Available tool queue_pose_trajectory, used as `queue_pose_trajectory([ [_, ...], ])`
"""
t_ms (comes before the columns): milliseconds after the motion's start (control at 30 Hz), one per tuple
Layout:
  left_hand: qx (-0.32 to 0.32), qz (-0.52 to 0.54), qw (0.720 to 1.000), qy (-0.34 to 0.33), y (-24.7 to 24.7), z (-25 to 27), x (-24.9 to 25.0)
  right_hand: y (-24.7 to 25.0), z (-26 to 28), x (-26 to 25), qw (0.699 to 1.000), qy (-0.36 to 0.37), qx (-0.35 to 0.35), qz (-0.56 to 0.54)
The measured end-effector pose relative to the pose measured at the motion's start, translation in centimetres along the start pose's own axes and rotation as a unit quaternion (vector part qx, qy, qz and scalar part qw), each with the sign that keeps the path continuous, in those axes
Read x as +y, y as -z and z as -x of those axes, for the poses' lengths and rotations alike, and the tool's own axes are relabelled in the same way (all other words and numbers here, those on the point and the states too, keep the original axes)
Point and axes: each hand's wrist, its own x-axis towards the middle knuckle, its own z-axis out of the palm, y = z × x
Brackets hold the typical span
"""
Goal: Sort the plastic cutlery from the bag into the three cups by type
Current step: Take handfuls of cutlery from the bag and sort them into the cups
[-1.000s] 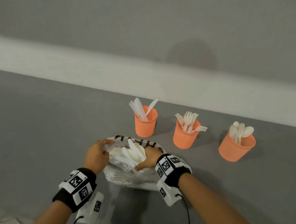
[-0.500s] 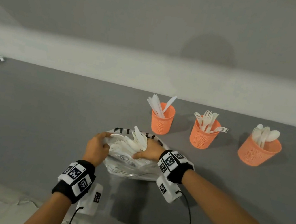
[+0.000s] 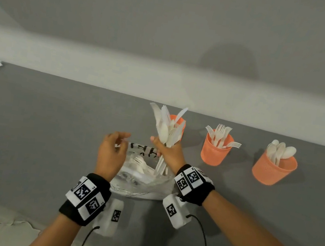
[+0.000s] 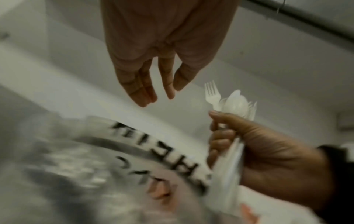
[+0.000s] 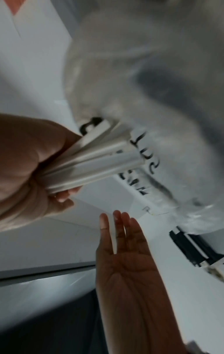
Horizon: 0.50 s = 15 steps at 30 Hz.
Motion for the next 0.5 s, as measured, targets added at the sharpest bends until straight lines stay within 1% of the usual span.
queue_pose_trajectory([
  [33, -0.007, 0.069, 0.997, 0.016, -0.7, 0.4, 1.3, 0.4, -0.1, -0.9, 0.999, 0.016, 0.019, -0.023],
  [67, -0.018, 0.141, 0.989, 0.041, -1.3, 0.8, 2.6, 1.0, -0.2, -1.8, 0.998, 0.028, 0.031, -0.041],
  [100, -0.036, 0.207, 0.975, 0.076, -2.1, 1.2, 3.7, 1.8, -0.2, -2.7, 0.997, 0.039, 0.038, -0.049],
  [133, -0.063, 0.265, 0.955, 0.117, -3.0, 1.6, 4.5, 2.7, -0.2, -3.5, 0.996, 0.047, 0.043, -0.055],
  [200, -0.127, 0.346, 0.908, 0.198, -4.9, 2.3, 5.5, 4.4, 0.1, -4.7, 0.994, 0.054, 0.049, -0.079],
  [267, -0.17, 0.384, 0.864, 0.277, -7.1, 2.8, 6.0, 6.0, 0.5, -5.0, 0.993, 0.059, 0.063, -0.079],
  [333, -0.202, 0.396, 0.829, 0.34, -9.1, 3.3, 6.3, 7.2, 0.9, -4.8, 0.993, 0.064, 0.07, -0.069],
  [433, -0.257, 0.439, 0.762, 0.4, -11.8, 3.8, 6.7, 8.5, 1.8, -4.0, 0.995, 0.052, 0.07, -0.054],
  [467, -0.263, 0.46, 0.74, 0.414, -12.4, 4.0, 7.0, 8.8, 2.1, -3.9, 0.995, 0.05, 0.068, -0.061],
  [500, -0.264, 0.475, 0.725, 0.423, -13.1, 4.3, 7.3, 9.1, 2.4, -3.7, 0.994, 0.048, 0.071, -0.07],
])
